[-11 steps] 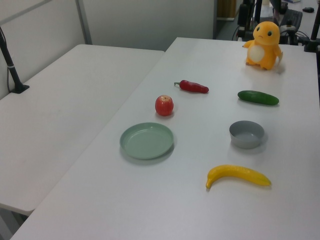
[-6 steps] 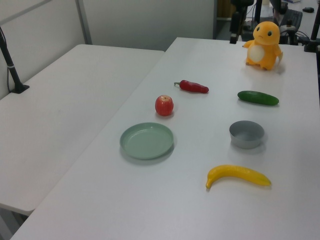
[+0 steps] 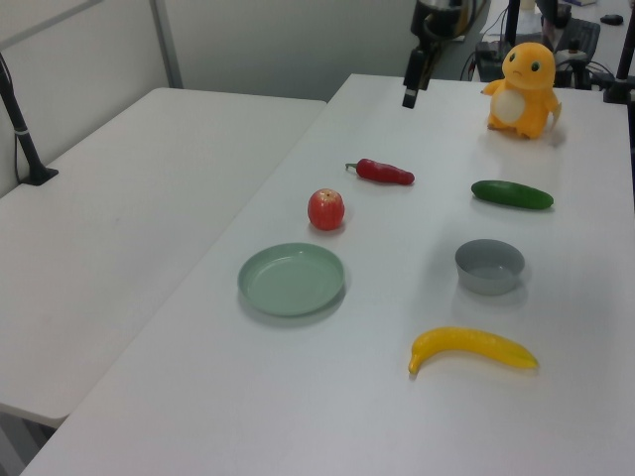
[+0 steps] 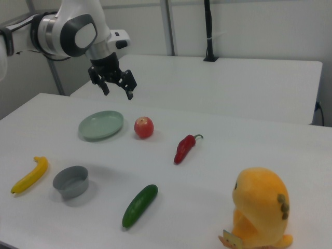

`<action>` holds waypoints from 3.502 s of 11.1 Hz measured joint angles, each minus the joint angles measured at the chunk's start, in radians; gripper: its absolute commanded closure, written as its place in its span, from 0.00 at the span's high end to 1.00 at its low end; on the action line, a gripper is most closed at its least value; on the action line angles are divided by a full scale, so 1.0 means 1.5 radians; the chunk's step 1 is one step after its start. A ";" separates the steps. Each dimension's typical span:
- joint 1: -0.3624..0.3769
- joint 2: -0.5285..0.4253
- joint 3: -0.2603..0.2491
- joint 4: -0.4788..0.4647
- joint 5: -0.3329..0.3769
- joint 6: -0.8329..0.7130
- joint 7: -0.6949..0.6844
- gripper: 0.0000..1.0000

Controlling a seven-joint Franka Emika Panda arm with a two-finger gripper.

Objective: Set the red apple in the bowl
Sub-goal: 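Move the open gripper over the red apple and lower it, then close the gripper around the red apple, then lift the apple and carry it toward the grey bowl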

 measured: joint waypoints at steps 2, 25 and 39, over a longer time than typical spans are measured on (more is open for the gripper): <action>-0.003 0.055 -0.001 0.068 0.005 -0.004 0.000 1.00; 0.015 0.392 0.053 0.152 -0.183 0.374 0.106 1.00; 0.020 0.347 0.062 0.148 -0.225 0.360 0.118 0.31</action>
